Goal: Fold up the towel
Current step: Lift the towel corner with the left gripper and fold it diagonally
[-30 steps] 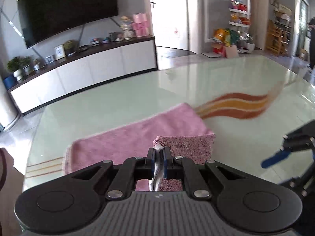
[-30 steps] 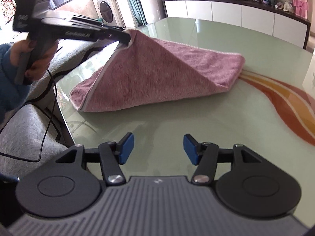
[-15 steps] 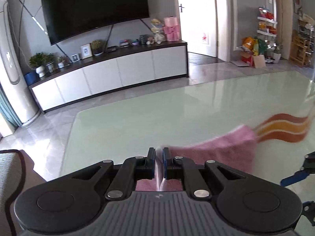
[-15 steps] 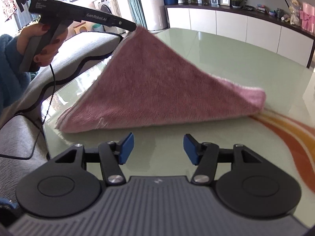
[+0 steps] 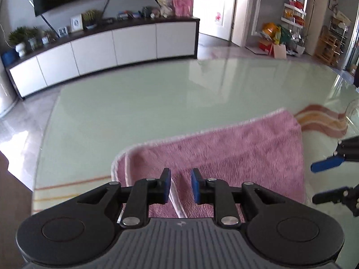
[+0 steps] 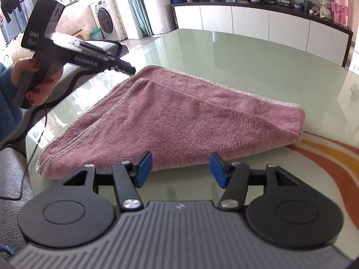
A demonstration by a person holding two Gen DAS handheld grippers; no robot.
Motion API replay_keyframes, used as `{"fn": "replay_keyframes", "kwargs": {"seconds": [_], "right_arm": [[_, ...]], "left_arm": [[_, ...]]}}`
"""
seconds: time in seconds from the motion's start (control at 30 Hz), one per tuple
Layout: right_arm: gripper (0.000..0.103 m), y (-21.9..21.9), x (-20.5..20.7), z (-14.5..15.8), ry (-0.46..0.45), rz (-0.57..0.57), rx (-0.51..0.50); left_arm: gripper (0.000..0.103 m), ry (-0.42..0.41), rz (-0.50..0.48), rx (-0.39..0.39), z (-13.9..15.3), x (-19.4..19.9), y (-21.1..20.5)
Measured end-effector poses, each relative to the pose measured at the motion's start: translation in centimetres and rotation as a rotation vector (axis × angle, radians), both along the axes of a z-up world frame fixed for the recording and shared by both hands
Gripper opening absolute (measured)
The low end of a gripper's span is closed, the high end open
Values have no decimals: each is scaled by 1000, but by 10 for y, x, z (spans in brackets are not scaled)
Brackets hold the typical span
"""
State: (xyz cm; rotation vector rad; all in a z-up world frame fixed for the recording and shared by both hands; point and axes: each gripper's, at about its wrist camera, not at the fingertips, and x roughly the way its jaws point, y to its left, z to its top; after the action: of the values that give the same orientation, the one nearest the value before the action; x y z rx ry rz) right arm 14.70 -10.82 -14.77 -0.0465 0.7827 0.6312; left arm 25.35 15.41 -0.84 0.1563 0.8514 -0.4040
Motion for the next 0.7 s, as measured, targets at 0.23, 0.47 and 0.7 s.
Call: {"fn": "replay_keyframes", "kwargs": {"seconds": [0.23, 0.47, 0.7], "right_arm": [[67, 7, 6, 3, -34, 0, 9], [69, 11, 5, -4, -13, -2, 31], [71, 6, 3, -2, -9, -13, 25]], "left_arm": [[42, -13, 1, 12, -22, 10, -2], [48, -2, -14, 37, -38, 17, -3], [52, -4, -21, 15, -44, 18, 1]]}}
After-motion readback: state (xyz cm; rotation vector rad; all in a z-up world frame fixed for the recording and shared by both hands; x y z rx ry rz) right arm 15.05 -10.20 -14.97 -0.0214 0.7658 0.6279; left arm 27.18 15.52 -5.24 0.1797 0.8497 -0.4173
